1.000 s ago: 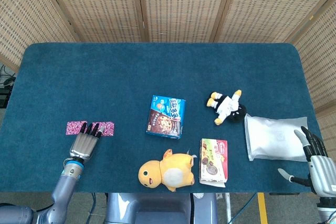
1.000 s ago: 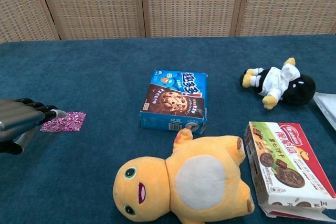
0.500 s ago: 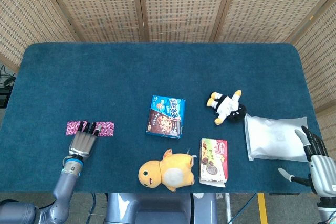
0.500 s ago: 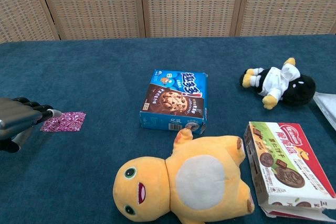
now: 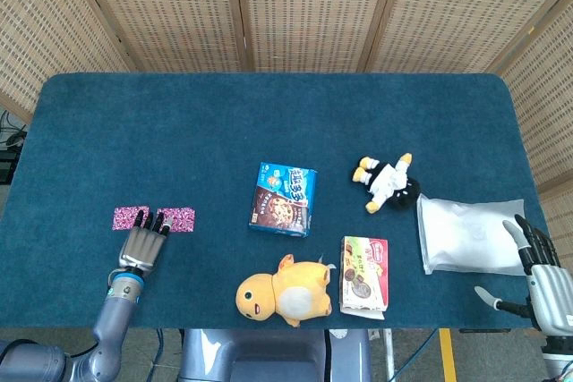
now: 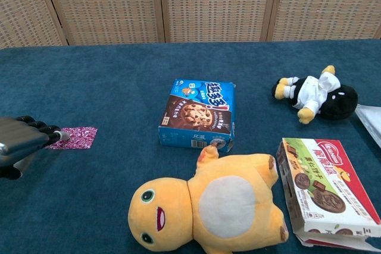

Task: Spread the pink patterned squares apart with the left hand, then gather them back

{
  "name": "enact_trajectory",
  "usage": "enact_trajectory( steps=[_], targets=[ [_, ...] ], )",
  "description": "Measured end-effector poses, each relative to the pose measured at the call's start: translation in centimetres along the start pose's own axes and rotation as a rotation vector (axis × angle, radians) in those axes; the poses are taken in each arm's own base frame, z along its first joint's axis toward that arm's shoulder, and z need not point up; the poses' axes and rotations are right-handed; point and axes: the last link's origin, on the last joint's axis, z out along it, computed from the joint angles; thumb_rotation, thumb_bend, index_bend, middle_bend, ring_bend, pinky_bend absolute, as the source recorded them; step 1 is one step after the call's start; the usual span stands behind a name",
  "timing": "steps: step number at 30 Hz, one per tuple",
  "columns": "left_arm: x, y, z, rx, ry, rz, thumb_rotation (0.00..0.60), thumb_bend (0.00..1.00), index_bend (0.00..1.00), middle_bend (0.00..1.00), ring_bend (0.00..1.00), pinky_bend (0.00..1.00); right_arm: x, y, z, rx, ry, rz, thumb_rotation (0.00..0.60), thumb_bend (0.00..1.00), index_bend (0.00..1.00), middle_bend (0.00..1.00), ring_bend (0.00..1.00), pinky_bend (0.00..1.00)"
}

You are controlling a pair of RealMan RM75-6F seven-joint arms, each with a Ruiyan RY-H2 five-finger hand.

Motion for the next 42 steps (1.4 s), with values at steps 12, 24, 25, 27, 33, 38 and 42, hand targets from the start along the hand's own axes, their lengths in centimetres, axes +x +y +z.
enact_trajectory(
  steps=[12, 24, 25, 27, 33, 38, 42],
  targets=[
    [-0.5, 0.2, -0.3, 0.004, -0.014, 0.039, 0.6, 0.96, 0.0, 0.0, 0.0, 0.0, 0.1, 0.0, 0.0, 0.001, 0.001, 0.002, 0.6, 0.1, 0.04, 0.0, 0.0, 0.0],
    [-1.2, 0.5, -1.7, -0.023, -0.011, 0.037, 0.6, 0.96, 0.0, 0.0, 0.0, 0.0, -0.1, -0.1, 0.0, 0.0, -0.004, -0.003, 0.6, 0.11, 0.04, 0.0, 0.0, 0.0],
    [-1.2, 0.5, -1.8, -0.025, -0.013, 0.038, 0.6, 0.96, 0.0, 0.0, 0.0, 0.0, -0.1, -0.1, 0.0, 0.0, -0.003, -0.003, 0.6, 0.11, 0.04, 0.0, 0.0, 0.0],
    [-1.3, 0.5, -2.0, -0.028, -0.013, 0.04, 0.6, 0.96, 0.0, 0.0, 0.0, 0.0, -0.1, -0.1, 0.0, 0.0, -0.003, -0.003, 0.6, 0.11, 0.04, 0.0, 0.0, 0.0],
    [-1.6, 0.5, -2.6, -0.042, -0.007, 0.044, 0.6, 0.95, 0.0, 0.0, 0.0, 0.0, 0.0, -0.1, 0.0, 0.0, -0.003, -0.002, 0.6, 0.1, 0.04, 0.0, 0.0, 0.0],
    [-1.8, 0.6, -3.2, -0.059, 0.0, 0.05, 0.6, 0.95, 0.0, 0.0, 0.0, 0.0, 0.0, -0.1, 0.0, 0.0, -0.004, -0.002, 0.6, 0.1, 0.04, 0.0, 0.0, 0.0],
    [-2.1, 0.8, -3.9, -0.074, 0.003, 0.056, 0.6, 0.95, 0.0, 0.0, 0.0, 0.0, 0.0, -0.1, 0.0, 0.0, -0.003, -0.002, 0.6, 0.1, 0.04, 0.0, 0.0, 0.0]
  ],
)
